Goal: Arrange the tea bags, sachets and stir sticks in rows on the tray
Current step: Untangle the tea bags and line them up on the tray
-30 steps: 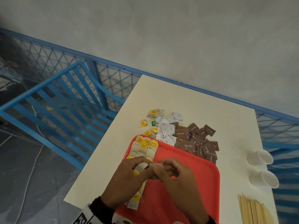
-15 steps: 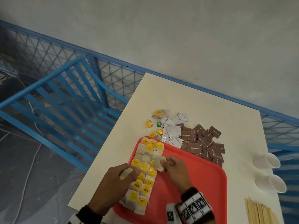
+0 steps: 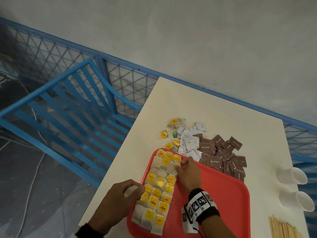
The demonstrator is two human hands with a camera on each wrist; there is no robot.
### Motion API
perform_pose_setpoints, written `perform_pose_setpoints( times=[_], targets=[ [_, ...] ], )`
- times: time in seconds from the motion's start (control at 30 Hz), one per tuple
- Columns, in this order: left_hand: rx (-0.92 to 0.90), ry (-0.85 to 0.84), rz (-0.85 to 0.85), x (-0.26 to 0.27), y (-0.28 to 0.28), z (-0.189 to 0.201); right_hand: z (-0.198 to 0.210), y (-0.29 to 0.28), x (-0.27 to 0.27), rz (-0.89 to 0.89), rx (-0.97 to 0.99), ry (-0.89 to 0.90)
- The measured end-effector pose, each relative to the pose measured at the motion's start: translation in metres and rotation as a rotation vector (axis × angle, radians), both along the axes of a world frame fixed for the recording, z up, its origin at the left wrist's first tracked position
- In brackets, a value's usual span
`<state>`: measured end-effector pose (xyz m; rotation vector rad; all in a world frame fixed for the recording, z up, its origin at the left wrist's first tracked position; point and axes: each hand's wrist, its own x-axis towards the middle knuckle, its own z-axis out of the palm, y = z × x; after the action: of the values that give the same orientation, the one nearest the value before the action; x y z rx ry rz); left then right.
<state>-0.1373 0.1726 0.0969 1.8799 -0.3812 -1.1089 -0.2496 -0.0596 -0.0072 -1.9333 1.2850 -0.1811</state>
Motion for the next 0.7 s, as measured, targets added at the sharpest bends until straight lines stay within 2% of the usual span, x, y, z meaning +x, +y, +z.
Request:
perform_pose_setpoints(
  times=[0.1, 0.17, 0.27, 0.4, 0.57, 0.7],
  targets=[
    [-0.019, 0.047, 0.021, 0.001, -0.003, 0.001, 0.001, 0.011, 0.002, 0.232, -0.205, 0.030],
    [-0.029, 0.075, 0.034, 0.000, -0.005, 0.002, -0.007, 0.020, 0.002, 0.399, -0.240, 0.107],
    [-0.041, 0.085, 0.035, -0.001, -0.008, 0.004, -0.015, 0.025, -0.002, 0.518, -0.299, 0.190],
    [-0.085, 0.181, 0.104, -0.004, -0.011, 0.008, -0.009, 0.023, -0.005, 0.501, -0.355, 0.162],
    [-0.155, 0.453, 0.241, -0.007, -0.019, 0.014, 0.011, 0.023, -0.008, 0.510, -0.283, 0.152],
    [-0.262, 0.670, 0.274, -0.007, -0.027, 0.021, 0.069, 0.035, -0.015, 0.399, -0.191, -0.116]
  ],
)
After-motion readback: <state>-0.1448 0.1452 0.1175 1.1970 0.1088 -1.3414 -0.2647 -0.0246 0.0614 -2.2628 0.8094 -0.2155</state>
